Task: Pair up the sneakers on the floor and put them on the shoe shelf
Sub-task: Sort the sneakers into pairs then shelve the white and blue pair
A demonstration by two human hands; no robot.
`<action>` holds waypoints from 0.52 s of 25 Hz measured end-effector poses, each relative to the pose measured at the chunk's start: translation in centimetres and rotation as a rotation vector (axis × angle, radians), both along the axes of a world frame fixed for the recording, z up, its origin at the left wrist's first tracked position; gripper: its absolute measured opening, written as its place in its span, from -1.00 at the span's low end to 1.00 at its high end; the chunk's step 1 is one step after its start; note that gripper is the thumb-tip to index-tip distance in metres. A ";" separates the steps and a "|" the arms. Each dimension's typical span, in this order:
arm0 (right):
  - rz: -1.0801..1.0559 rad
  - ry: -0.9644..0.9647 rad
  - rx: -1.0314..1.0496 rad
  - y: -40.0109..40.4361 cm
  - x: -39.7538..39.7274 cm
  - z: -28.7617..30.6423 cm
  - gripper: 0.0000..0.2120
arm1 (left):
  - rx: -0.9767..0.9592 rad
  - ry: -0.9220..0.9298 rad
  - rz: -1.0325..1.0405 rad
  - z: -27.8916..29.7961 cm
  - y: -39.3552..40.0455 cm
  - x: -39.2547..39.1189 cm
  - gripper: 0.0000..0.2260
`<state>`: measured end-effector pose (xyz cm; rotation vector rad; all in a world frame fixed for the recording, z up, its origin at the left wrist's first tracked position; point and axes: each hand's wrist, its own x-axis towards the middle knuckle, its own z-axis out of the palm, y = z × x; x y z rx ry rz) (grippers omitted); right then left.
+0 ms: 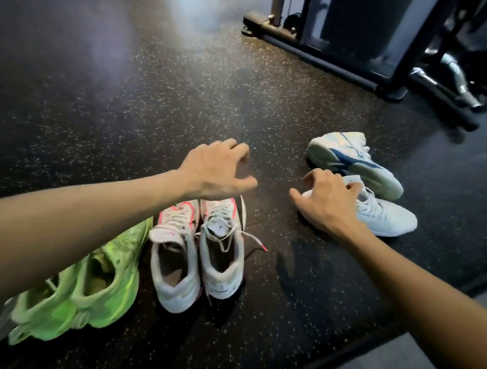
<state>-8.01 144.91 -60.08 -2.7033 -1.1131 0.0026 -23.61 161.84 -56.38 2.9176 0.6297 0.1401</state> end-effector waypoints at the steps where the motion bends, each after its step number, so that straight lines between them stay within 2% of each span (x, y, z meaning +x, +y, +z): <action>1: -0.036 0.002 -0.001 -0.3 1.2 -0.3 -0.54 | -0.006 0.002 -0.004 -0.1 0.2 1.5 -0.59; 9: -0.150 0.035 -0.060 -1.6 8.2 -4.5 -0.53 | -0.150 0.026 0.011 -3.6 0.6 12.3 -0.62; 13: -0.154 0.044 0.081 -1.8 10.3 -5.7 -0.71 | -0.248 0.079 -0.140 -6.4 0.3 16.0 -0.63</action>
